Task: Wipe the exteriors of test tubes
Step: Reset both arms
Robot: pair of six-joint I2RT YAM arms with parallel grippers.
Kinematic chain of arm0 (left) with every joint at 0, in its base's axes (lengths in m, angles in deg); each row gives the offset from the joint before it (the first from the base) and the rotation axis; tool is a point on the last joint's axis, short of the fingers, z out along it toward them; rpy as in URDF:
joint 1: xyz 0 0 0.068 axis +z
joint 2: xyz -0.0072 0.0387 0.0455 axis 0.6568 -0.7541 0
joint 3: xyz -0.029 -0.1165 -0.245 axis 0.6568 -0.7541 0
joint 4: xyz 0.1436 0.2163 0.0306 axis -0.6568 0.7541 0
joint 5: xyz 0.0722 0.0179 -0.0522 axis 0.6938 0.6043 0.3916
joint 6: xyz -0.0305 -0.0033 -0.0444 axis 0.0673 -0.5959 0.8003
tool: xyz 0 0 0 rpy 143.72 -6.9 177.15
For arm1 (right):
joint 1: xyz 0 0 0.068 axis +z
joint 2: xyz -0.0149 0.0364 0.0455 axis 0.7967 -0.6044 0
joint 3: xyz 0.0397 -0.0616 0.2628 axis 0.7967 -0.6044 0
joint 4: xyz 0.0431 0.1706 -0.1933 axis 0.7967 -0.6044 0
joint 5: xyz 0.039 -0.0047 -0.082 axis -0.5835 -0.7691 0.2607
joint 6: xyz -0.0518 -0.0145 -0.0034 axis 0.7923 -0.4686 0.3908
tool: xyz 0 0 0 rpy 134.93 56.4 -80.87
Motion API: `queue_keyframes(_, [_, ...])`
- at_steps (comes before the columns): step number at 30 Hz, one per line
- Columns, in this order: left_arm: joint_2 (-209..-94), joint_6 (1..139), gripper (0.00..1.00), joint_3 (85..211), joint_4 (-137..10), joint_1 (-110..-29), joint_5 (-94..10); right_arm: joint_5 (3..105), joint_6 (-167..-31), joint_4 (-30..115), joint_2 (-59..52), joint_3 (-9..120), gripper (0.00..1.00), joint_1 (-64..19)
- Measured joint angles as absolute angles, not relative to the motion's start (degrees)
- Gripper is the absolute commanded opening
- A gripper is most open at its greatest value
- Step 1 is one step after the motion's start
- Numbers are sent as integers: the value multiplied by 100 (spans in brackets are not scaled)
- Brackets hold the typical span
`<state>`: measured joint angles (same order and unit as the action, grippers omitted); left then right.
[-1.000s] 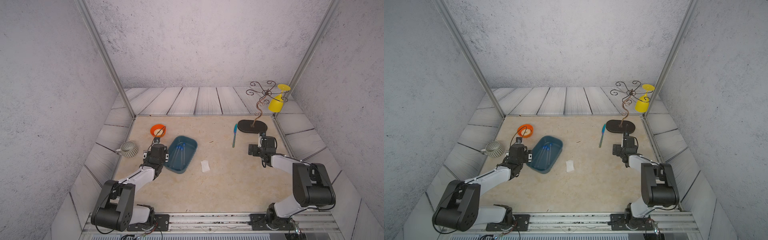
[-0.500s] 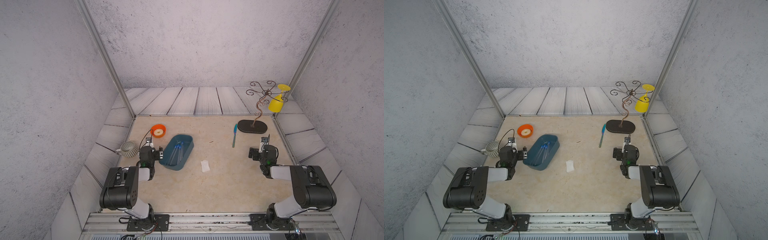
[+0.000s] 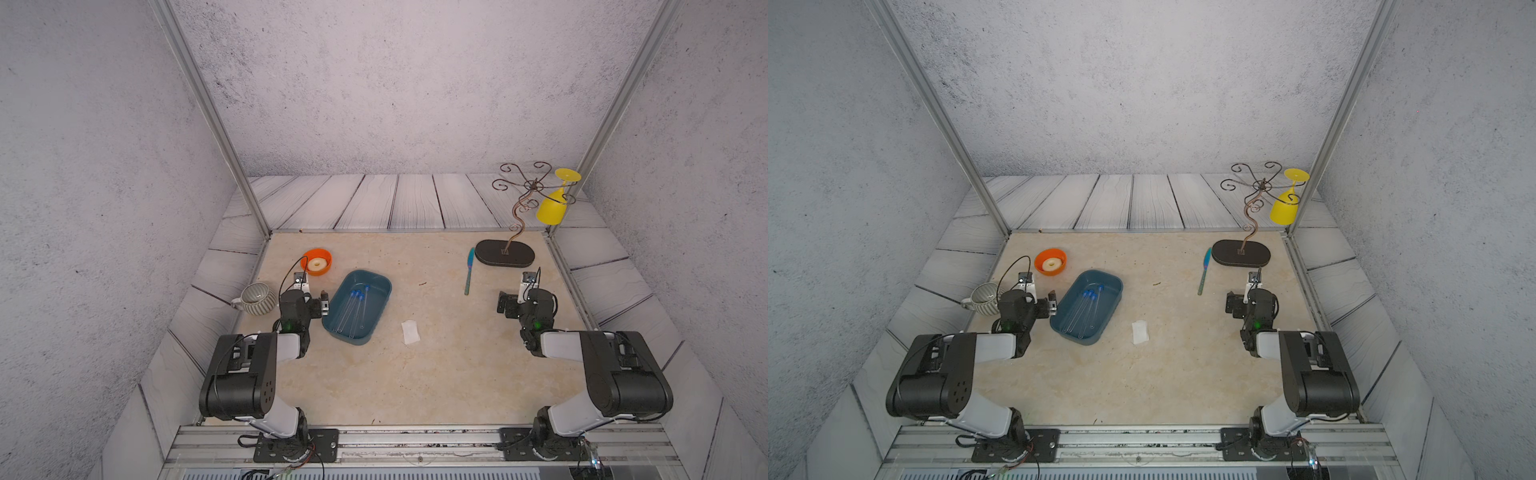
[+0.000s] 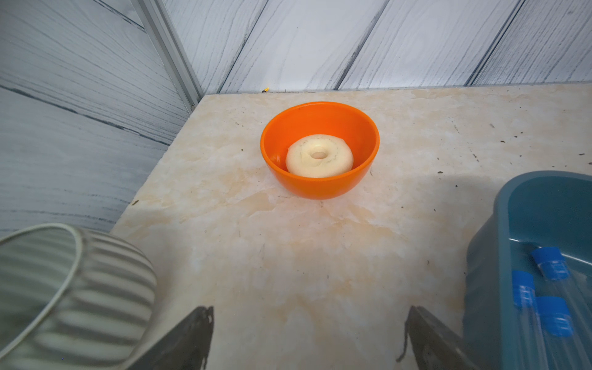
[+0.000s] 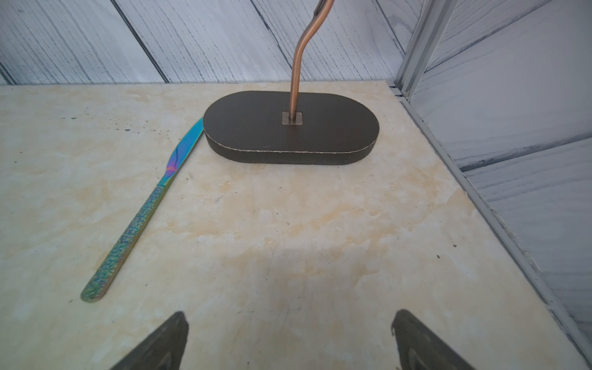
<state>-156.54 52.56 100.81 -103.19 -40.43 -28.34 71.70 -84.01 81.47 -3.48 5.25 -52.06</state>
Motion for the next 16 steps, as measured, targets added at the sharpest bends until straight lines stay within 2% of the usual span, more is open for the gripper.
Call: queue_keyframes(16, [-15654, 5258, 97, 10081, -10284, -4043, -2858, 7004, -8316, 8149, -348, 558, 99, -5195])
